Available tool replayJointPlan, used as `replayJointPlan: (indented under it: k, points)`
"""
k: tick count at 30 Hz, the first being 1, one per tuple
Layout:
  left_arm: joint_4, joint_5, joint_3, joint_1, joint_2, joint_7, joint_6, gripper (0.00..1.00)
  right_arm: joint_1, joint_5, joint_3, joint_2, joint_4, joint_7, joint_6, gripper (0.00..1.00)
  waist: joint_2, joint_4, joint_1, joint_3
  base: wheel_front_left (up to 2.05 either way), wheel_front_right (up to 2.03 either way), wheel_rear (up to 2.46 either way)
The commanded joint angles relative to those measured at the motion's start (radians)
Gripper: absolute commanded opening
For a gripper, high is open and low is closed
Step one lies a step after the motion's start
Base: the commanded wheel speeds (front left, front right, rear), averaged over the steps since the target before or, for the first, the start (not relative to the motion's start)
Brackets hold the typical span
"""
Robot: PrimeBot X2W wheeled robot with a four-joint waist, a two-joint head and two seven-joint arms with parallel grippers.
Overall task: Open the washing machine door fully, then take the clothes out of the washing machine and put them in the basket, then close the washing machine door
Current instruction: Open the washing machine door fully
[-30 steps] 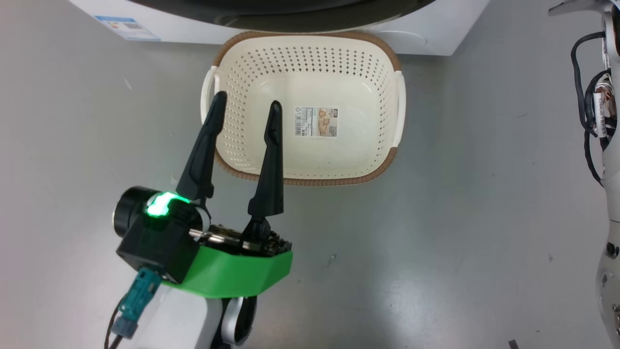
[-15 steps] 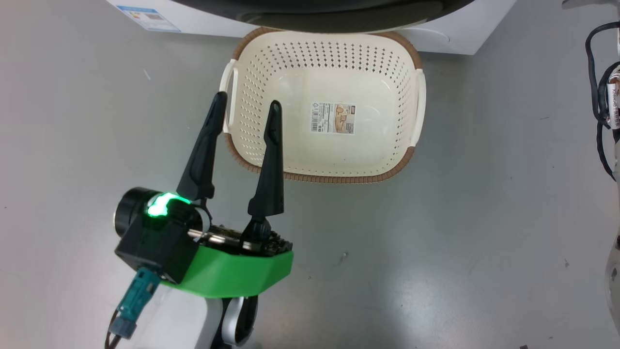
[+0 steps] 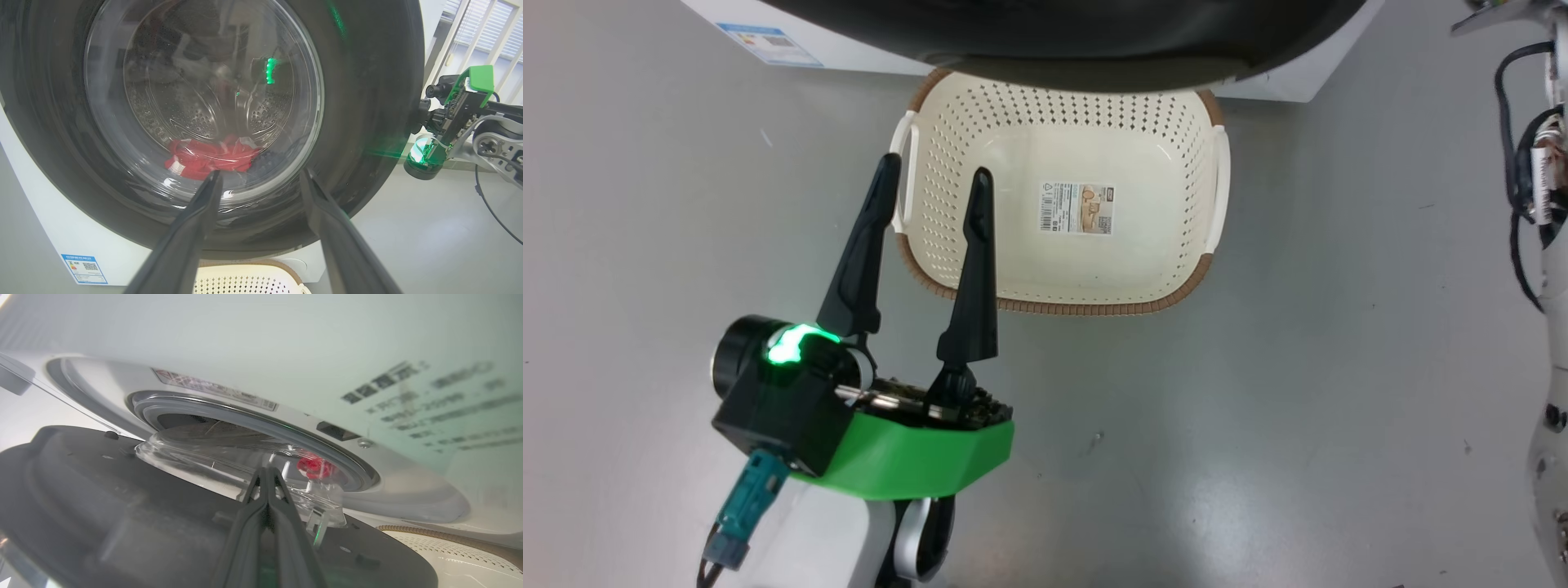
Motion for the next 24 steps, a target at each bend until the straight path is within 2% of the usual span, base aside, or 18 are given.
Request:
replayJointPlan:
  k: [1,24]
  points:
    - [-0.024,-0.002,0.036,0.006,0.017,-0.005,0.001,1.00,0.025,0.011,0.025,0.050,-0.035,0.018,0.008,0.00,0.0000,-0.003,0.0000,-0.002,0.00,0.00,0.00]
    - [-0.006,0.013,0.065,0.029,0.017,-0.005,-0.009,1.00,0.191,0.035,0.061,0.086,-0.163,0.081,0.008,0.00,0.0000,-0.041,0.0000,-0.071,0.00,0.00,0.00]
